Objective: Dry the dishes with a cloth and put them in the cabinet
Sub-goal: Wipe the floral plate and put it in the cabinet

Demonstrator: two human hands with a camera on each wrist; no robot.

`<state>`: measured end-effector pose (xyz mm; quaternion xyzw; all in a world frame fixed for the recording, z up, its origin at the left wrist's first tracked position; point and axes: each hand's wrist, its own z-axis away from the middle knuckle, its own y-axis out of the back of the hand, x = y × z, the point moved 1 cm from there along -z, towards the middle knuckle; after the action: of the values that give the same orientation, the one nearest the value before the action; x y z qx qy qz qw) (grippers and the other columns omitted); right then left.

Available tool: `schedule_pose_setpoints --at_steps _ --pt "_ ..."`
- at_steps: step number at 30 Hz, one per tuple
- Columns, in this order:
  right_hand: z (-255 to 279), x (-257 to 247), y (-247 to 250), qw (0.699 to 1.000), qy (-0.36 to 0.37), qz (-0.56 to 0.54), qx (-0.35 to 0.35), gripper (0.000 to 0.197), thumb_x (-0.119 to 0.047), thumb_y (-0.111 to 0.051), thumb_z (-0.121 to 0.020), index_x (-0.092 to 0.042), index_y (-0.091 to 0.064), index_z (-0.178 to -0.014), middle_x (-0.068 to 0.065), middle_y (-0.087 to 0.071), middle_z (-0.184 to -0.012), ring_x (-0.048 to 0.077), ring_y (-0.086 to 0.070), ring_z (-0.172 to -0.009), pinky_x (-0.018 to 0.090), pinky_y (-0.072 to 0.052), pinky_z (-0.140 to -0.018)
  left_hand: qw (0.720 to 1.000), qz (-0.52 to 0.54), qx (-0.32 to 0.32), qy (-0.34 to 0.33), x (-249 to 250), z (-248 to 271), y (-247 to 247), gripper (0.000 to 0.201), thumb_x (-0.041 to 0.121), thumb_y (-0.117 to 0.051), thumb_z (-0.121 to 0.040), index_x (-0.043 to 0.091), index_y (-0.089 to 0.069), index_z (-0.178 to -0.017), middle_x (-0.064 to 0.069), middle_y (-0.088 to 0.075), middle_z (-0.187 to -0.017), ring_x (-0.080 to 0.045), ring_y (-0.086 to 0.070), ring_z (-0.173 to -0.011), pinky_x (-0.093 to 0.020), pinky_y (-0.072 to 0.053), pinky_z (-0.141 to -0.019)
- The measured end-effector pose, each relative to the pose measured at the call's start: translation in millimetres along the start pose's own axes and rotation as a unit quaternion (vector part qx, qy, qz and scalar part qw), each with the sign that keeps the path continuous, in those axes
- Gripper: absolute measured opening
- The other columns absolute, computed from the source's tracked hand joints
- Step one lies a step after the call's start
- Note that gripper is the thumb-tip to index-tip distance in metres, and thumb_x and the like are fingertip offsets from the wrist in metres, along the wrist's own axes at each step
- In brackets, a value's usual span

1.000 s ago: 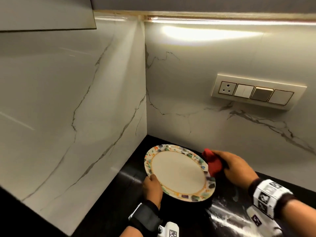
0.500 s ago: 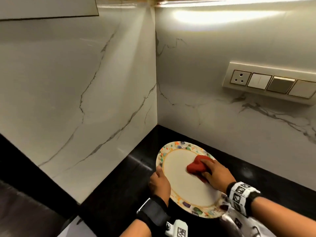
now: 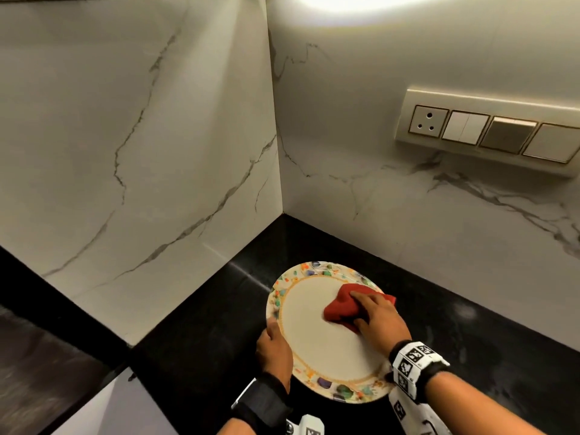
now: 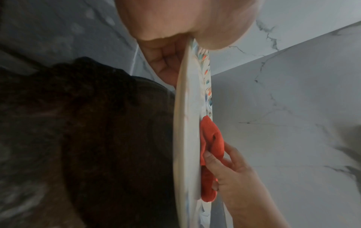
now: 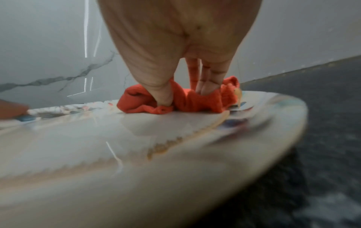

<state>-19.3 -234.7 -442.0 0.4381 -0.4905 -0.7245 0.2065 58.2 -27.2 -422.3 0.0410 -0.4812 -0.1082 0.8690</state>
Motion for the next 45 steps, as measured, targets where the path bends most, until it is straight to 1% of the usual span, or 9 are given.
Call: schedule_pose_setpoints --at_steps 9,15,21,27,32,36,41,43,45 --pt "-11.7 -14.4 5.2 0.998 -0.062 -0.022 -0.018 0.064 -0.028 -0.055 -0.090 -0.037 -0.027 -0.147 0.008 -0.037 -0.146 0.028 -0.042 -0.129 0.041 -0.041 -0.107 0.999 -0.015 -0.016 -0.049 5.0 -4.8 3.5 0.047 0.049 -0.036 -0.098 0.013 -0.066 -0.104 -0.009 -0.072 -0.094 -0.025 -0.070 -0.085 -0.043 -0.059 -0.080" --pt "-12.6 -28.5 8.3 0.993 -0.095 -0.066 -0.024 0.065 -0.029 -0.056 -0.089 -0.038 -0.028 -0.146 0.011 -0.039 -0.141 0.032 -0.046 -0.126 0.044 -0.041 -0.107 0.994 -0.045 -0.013 -0.095 13.0 -7.0 13.5 0.045 0.044 -0.035 -0.100 0.010 -0.063 -0.096 -0.007 -0.069 -0.086 -0.019 -0.067 -0.079 -0.024 -0.051 -0.061" --pt "-15.1 -38.1 19.1 0.989 -0.119 -0.082 -0.017 0.063 -0.030 -0.055 -0.090 -0.038 -0.028 -0.146 0.014 -0.039 -0.136 0.034 -0.051 -0.118 0.040 -0.045 -0.100 0.988 -0.065 -0.029 -0.140 19.6 0.3 18.4 0.043 0.042 -0.033 -0.101 0.013 -0.062 -0.090 0.000 -0.066 -0.076 -0.010 -0.062 -0.066 -0.016 -0.041 -0.047" --pt "-19.8 -50.4 33.8 0.987 -0.132 -0.094 -0.006 0.059 -0.029 -0.055 -0.091 -0.038 -0.032 -0.145 0.013 -0.038 -0.137 0.034 -0.051 -0.117 0.038 -0.044 -0.098 0.977 -0.092 -0.052 -0.186 27.9 4.7 19.0 0.043 0.046 -0.035 -0.099 0.015 -0.062 -0.087 -0.001 -0.069 -0.079 -0.012 -0.068 -0.071 -0.018 -0.046 -0.052" --pt "-18.6 -66.6 44.7 0.989 -0.096 -0.109 0.019 0.055 -0.023 -0.055 -0.090 -0.039 -0.040 -0.140 0.010 -0.042 -0.133 0.031 -0.050 -0.118 0.039 -0.040 -0.102 0.962 -0.125 -0.067 -0.233 34.0 9.4 16.3 0.045 0.049 -0.036 -0.097 0.015 -0.063 -0.087 -0.001 -0.069 -0.081 -0.010 -0.067 -0.073 -0.018 -0.048 -0.056" --pt "-16.2 -85.3 49.7 0.991 -0.038 -0.118 0.041 0.054 -0.017 -0.057 -0.088 -0.036 -0.045 -0.138 0.007 -0.042 -0.136 0.027 -0.048 -0.122 0.033 -0.038 -0.102 0.949 -0.160 -0.075 -0.261 39.2 11.3 15.9 0.049 0.052 -0.035 -0.095 0.014 -0.064 -0.084 -0.002 -0.069 -0.082 -0.012 -0.066 -0.075 -0.024 -0.052 -0.062" --pt "-8.1 -107.8 49.7 0.988 0.045 -0.133 0.060 0.060 -0.007 -0.058 -0.085 -0.036 -0.048 -0.136 0.000 -0.042 -0.140 0.023 -0.038 -0.131 0.031 -0.032 -0.108 0.938 -0.159 -0.066 -0.301 53.7 12.5 15.9 0.051 0.049 -0.037 -0.097 0.009 -0.060 -0.075 -0.004 -0.065 -0.070 -0.016 -0.063 -0.064 -0.027 -0.045 -0.055" --pt "-0.1 -116.3 46.1 0.985 0.084 -0.132 0.072 0.059 -0.008 -0.061 -0.084 -0.039 -0.050 -0.133 -0.006 -0.044 -0.135 0.018 -0.040 -0.128 0.025 -0.034 -0.104 0.935 -0.153 -0.058 -0.315 57.2 12.3 15.1 0.053 0.049 -0.037 -0.097 0.008 -0.057 -0.070 -0.003 -0.060 -0.064 -0.017 -0.056 -0.058 -0.029 -0.042 -0.054" --pt "9.7 -122.6 41.3 0.982 0.117 -0.129 0.076 0.059 -0.011 -0.064 -0.083 -0.042 -0.051 -0.131 -0.012 -0.045 -0.131 0.013 -0.043 -0.122 0.025 -0.038 -0.102 0.935 -0.143 -0.051 -0.320 61.9 12.7 15.8 0.051 0.047 -0.036 -0.097 0.009 -0.062 -0.073 0.001 -0.056 -0.062 -0.011 -0.052 -0.056 -0.022 -0.038 -0.049"
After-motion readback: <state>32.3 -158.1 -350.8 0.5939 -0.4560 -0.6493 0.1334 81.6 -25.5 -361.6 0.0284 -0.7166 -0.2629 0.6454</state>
